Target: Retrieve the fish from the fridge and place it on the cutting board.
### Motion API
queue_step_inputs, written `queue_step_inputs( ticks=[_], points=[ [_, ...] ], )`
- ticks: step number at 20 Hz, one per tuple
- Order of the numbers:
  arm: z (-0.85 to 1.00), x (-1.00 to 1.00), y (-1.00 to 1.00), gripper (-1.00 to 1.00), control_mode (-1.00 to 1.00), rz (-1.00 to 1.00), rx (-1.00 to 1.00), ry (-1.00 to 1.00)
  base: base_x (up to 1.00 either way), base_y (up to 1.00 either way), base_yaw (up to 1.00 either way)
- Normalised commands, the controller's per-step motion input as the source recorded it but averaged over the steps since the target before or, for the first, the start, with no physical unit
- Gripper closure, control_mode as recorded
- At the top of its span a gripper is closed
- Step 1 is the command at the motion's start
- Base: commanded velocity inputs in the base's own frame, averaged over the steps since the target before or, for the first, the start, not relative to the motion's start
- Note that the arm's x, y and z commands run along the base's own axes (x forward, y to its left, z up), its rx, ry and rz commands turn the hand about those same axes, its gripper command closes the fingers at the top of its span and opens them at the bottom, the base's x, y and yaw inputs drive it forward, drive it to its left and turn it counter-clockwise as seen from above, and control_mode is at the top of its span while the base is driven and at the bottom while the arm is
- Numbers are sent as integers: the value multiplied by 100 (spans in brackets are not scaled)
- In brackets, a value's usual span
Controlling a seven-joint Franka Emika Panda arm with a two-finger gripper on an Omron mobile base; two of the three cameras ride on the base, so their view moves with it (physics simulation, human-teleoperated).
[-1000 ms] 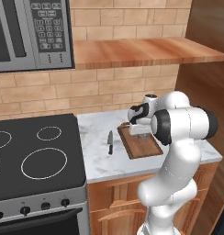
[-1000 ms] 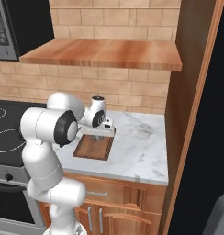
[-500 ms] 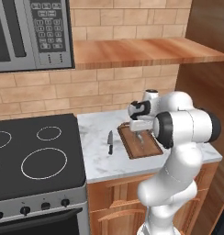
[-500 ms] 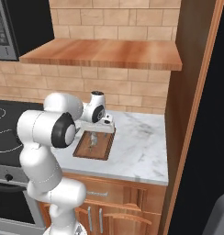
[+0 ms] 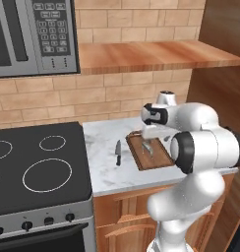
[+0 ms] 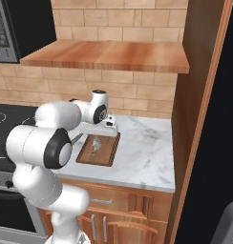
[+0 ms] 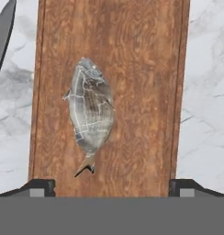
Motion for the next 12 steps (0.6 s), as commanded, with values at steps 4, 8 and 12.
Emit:
queue_step_inputs(
  ticks=[4,8,12],
  points=[
    [0,-49,1,-100,-100,0,-4,0,0,0,0],
    [40,-66,0,-100,-100,0,0,0,0,0,0],
    [57,-84,0,-100,-100,0,0,0,0,0,0]
  ],
)
